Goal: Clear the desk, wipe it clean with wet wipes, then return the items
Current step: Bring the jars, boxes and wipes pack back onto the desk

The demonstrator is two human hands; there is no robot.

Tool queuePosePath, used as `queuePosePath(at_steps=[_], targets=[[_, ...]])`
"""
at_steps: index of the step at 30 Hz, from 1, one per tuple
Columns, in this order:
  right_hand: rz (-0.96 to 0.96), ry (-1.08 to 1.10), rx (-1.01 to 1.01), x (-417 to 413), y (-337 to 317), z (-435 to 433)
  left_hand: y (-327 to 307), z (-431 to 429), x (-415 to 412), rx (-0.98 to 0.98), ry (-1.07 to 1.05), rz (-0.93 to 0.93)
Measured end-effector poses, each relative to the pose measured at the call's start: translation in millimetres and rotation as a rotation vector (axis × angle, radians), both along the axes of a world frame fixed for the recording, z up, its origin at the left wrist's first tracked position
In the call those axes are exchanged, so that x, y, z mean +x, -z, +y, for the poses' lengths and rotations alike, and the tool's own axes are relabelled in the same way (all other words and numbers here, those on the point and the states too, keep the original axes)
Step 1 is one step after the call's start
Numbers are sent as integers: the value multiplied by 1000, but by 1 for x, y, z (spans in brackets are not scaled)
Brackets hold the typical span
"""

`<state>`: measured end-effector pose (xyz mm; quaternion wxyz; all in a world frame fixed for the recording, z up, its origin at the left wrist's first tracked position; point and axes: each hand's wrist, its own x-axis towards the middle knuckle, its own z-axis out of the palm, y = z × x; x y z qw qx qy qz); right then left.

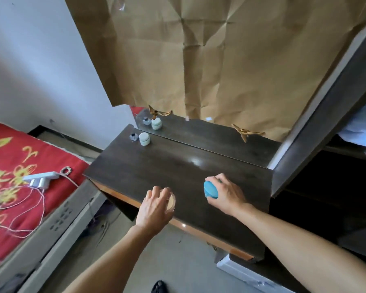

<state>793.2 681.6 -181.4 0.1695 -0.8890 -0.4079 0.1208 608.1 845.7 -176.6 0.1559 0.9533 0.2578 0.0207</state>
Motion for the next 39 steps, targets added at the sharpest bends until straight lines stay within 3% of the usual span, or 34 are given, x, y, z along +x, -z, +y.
queuePosePath(at_steps=[15,28,39], targets=[[107,54,-22,-25,29,193,15,219,-4,-12,25,120],[111,175,-67,82,62,294,47,308,138,21,211,191],[115,398,-59,90,93,321,84,334,231,21,543,251]])
